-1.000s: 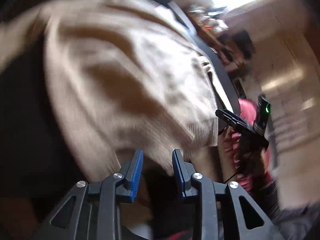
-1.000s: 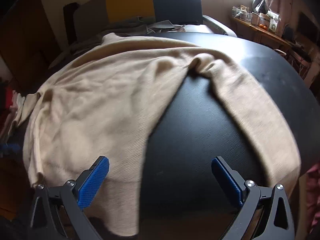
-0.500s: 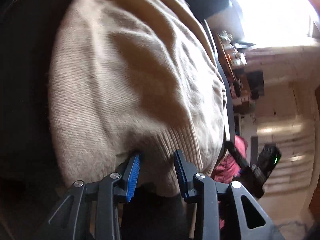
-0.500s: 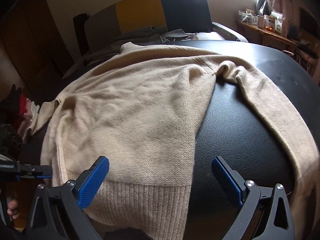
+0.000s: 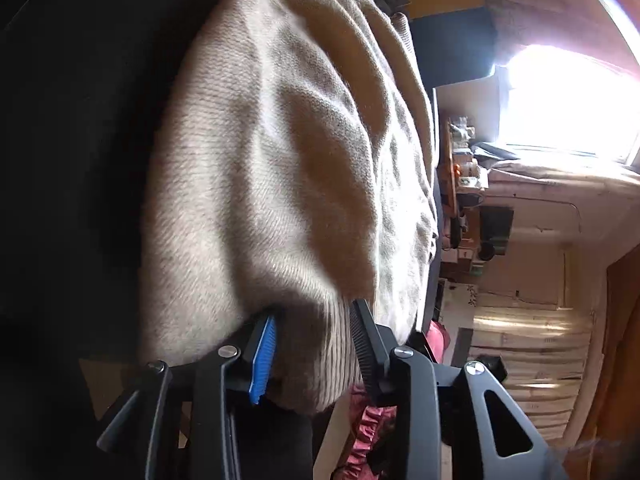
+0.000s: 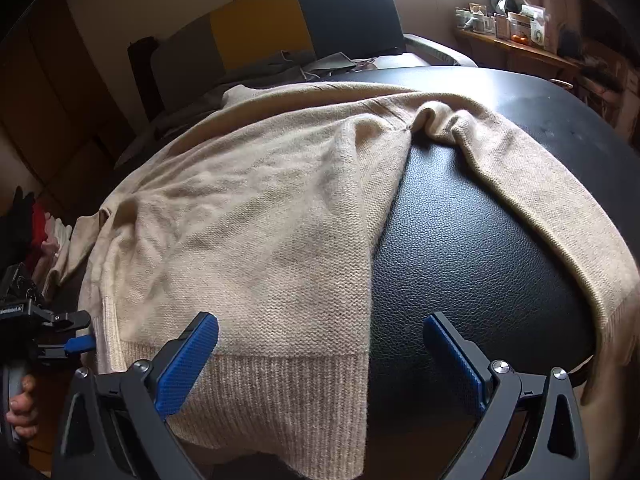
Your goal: Fold clothes
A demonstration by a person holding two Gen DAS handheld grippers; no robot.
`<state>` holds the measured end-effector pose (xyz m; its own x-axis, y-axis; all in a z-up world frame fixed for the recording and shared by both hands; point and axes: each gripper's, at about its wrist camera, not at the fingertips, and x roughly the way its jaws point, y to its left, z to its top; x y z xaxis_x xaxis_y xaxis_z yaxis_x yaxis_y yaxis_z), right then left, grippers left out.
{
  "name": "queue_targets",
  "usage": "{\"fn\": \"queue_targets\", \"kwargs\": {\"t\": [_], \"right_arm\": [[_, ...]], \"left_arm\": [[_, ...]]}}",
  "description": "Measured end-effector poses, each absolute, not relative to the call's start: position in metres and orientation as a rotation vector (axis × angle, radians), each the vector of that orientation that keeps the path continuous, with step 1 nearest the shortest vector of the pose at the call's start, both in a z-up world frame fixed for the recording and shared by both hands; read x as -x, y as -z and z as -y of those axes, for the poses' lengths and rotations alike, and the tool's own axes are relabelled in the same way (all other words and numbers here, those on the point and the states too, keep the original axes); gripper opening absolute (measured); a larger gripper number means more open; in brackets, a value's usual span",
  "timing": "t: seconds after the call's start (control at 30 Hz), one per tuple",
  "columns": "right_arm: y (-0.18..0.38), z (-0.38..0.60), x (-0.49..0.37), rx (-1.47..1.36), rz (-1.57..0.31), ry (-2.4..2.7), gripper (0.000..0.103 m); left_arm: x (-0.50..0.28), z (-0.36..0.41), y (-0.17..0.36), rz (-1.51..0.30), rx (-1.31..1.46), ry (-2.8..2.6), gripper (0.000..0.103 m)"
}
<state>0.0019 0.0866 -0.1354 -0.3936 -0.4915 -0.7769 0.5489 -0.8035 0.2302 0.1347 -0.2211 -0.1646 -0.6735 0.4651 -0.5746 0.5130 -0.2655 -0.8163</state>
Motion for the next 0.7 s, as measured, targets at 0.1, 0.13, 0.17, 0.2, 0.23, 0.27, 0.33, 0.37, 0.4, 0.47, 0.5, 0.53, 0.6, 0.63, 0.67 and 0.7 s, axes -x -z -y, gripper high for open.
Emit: {"fn": "queue_targets", "kwargs": {"t": [0.1,0.13,0.17,0.2,0.23,0.27,0.33,0.37,0.4,0.47,0.5,0.53,0.6,0.63,0.67,0.7], "right_arm": [[0.132,-0.082,-0.005,-1.185,-0.102,2.202,0.103],[0.131,-0.081,-0.006,-1.179,-0.115,2.204,0.103],[0.129,-0.080,-0.007,-1.172,-0.131,2.207,0.103],[0.128,-0.079,-0.008,-1.169,-0.142,2.208,0.103],[0.128,-0.079,-0.008,-1.168,-0.149,2.209,0.103],[0.128,-0.079,-0.008,-1.168,-0.153,2.210,0.103],[0.129,-0.079,-0.008,-1.170,-0.153,2.213,0.103],[0.130,-0.078,-0.007,-1.172,-0.148,2.216,0.103],[0.130,-0.078,-0.006,-1.175,-0.141,2.220,0.103],[0.130,-0.078,-0.003,-1.182,-0.118,2.224,0.103],[0.130,-0.078,-0.002,-1.185,-0.105,2.225,0.103],[0.130,-0.078,-0.001,-1.187,-0.096,2.226,0.103],[0.129,-0.077,0.001,-1.193,-0.079,2.232,0.103],[0.129,-0.078,0.003,-1.200,-0.077,2.238,0.103],[0.130,-0.078,0.004,-1.210,-0.077,2.244,0.103],[0.131,-0.078,0.006,-1.222,-0.082,2.252,0.103]], "left_arm": [[-0.136,0.228,0.156,-1.804,-1.191,2.191,0.003],[-0.137,0.231,0.153,-1.774,-1.170,2.214,0.003],[-0.139,0.234,0.148,-1.755,-1.140,2.244,0.003],[-0.145,0.238,0.141,-1.746,-1.102,2.278,0.003],[-0.151,0.241,0.132,-1.728,-1.070,2.304,0.003],[-0.158,0.246,0.124,-1.710,-1.038,2.326,0.003],[-0.178,0.260,0.110,-1.674,-0.974,2.356,0.003],[-0.188,0.267,0.103,-1.655,-0.942,2.371,0.003],[-0.196,0.273,0.100,-1.640,-0.929,2.377,0.003],[-0.207,0.278,0.103,-1.619,-0.958,2.370,0.003],[-0.212,0.281,0.104,-1.608,-0.972,2.366,0.003],[-0.218,0.284,0.105,-1.598,-0.986,2.362,0.003],[-0.229,0.290,0.108,-1.576,-1.015,2.354,0.003],[-0.234,0.292,0.109,-1.565,-1.029,2.349,0.003],[-0.240,0.295,0.111,-1.555,-1.043,2.345,0.003],[-0.240,0.295,0.114,-1.538,-1.084,2.346,0.003]]}}
